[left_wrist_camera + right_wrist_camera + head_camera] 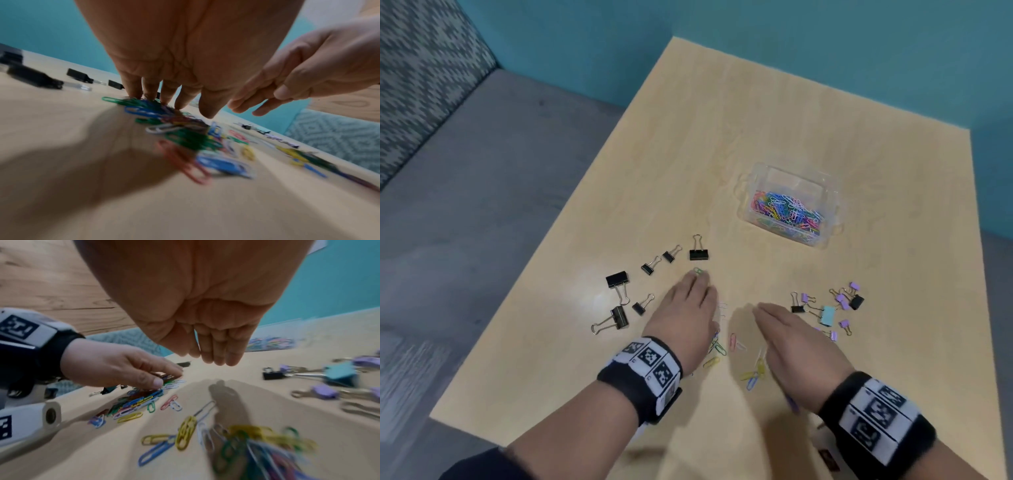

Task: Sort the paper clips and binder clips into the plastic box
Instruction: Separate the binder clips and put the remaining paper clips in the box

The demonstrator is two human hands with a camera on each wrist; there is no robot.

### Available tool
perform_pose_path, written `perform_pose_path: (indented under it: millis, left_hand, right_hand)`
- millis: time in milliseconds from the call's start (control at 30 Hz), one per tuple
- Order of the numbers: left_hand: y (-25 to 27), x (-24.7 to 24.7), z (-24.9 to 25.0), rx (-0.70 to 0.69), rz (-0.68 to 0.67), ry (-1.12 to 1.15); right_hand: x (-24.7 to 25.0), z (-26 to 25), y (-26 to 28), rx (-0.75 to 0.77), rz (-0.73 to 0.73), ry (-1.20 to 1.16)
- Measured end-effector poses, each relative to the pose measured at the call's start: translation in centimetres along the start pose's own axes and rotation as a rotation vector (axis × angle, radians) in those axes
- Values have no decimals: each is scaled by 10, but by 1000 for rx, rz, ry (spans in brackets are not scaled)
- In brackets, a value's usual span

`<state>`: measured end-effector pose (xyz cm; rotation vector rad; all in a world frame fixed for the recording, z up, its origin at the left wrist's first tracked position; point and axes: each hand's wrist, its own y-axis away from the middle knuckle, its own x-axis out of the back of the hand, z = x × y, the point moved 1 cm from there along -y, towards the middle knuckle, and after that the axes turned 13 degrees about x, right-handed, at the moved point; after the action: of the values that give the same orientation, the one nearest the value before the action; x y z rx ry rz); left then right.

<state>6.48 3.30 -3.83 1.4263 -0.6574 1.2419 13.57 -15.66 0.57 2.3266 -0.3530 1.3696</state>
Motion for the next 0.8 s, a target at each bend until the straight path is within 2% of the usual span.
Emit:
perform_pose_path:
  millis: [133, 267, 367, 533, 633, 700, 800]
  left_hand:
    - [25, -11, 0, -115, 45, 105]
    - [26, -10, -16, -18, 96, 200]
    - [17, -12, -19, -26, 82, 178]
    - [24, -11, 4, -153, 78, 195]
    - [39, -7, 11, -232, 138, 287]
    - [49, -3, 2, -135, 175, 437]
    - [59, 4, -25, 176, 243, 608]
  right_hand:
    - [-7, 2, 46, -109, 72, 6]
    - [-21, 4, 82, -264, 137, -35]
    - [-29, 3, 100, -389, 156, -50]
    - [-45, -8, 110, -435, 175, -61]
    - [-54, -19, 100, -376, 84, -120]
    - [-58, -25, 94, -263, 50, -157]
    - [-56, -27, 97, -230, 121, -219]
